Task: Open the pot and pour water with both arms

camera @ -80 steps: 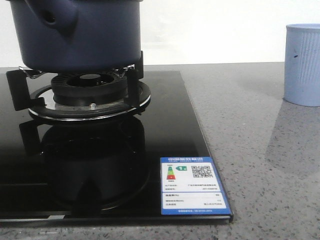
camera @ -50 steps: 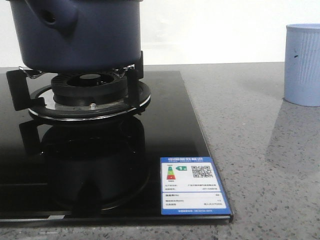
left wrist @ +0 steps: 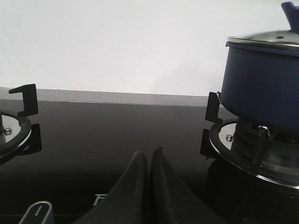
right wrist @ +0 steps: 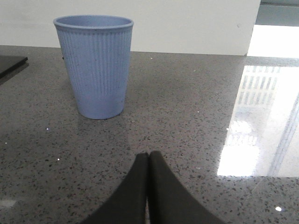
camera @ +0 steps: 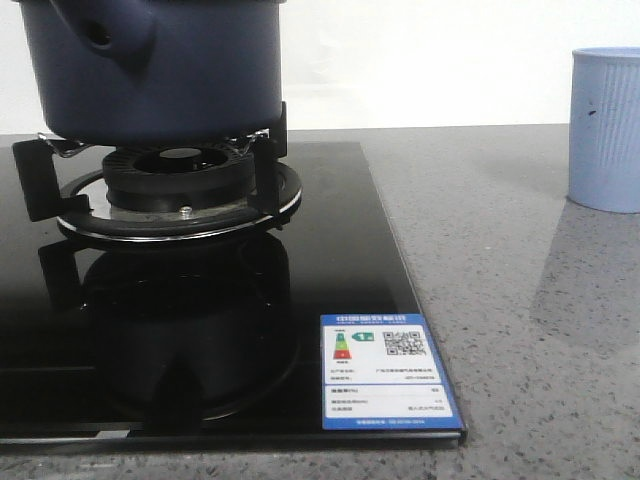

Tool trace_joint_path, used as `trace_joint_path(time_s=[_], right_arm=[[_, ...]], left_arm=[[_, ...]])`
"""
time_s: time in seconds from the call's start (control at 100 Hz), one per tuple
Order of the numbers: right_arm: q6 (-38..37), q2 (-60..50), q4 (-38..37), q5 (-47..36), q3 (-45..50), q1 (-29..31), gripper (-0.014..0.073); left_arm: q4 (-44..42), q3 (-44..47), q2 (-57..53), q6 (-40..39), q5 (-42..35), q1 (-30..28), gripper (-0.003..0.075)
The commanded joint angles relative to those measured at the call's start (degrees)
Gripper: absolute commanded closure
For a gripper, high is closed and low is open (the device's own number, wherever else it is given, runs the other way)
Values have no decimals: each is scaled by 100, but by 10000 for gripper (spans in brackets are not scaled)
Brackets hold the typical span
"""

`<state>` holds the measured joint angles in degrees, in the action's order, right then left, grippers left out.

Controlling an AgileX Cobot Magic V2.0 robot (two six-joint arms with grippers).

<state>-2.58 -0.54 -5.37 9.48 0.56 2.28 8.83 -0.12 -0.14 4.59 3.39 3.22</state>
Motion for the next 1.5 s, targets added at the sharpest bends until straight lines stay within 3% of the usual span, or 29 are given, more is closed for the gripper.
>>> trace_joint_path(time_s=[0.0,0.59,0.86,1.01,1.27,1.49], right_arm=[[47,-122,18,-525,94,30,645],[-7,-122,41,-552,94,30,645],[-81,-122,537,-760,94,30,645],[-81,-122,1477,-862,94,30,645],[-81,-122,2700,-897,94,30,645],[-81,-122,2785,-897,94,30,645]], left_arm=[[44,83,-147,-37,-407,-8,736],[44,83,-147,-37,-407,-8,736],[44,83,-147,-37,-417,-8,736],[66,83,-147,-37,-417,-8,736],[1517,83,-147,-37,-444,-8,736],[2201,83,-147,-37,-533,-8,736]])
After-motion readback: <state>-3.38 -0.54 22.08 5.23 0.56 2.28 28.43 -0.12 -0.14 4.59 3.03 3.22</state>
